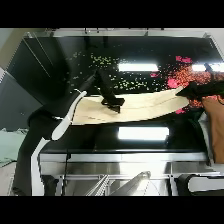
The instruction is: Fold the shirts.
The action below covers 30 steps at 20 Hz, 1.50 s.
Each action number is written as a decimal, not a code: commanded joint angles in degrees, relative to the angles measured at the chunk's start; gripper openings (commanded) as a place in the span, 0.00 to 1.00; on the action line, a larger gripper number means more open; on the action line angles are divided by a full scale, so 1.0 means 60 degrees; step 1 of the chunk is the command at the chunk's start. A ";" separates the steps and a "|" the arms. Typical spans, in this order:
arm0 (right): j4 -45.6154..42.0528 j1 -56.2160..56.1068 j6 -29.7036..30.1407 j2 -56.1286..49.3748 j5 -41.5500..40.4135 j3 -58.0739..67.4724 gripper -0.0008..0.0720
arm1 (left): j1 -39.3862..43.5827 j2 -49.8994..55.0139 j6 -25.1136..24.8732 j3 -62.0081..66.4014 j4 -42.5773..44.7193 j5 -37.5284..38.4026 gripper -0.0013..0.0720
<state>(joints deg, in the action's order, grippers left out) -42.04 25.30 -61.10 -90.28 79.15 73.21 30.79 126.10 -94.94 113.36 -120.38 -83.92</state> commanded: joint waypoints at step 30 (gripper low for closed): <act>-0.1800 -0.6896 -0.4870 -0.0372 -0.1315 0.2798 0.96 | -0.6386 -0.8164 -0.2772 -0.6710 -0.1228 -0.0244 0.06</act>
<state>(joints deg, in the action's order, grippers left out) -37.60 -21.61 -78.70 -95.66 66.37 90.39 -7.31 79.53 -110.24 75.85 -127.76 -86.00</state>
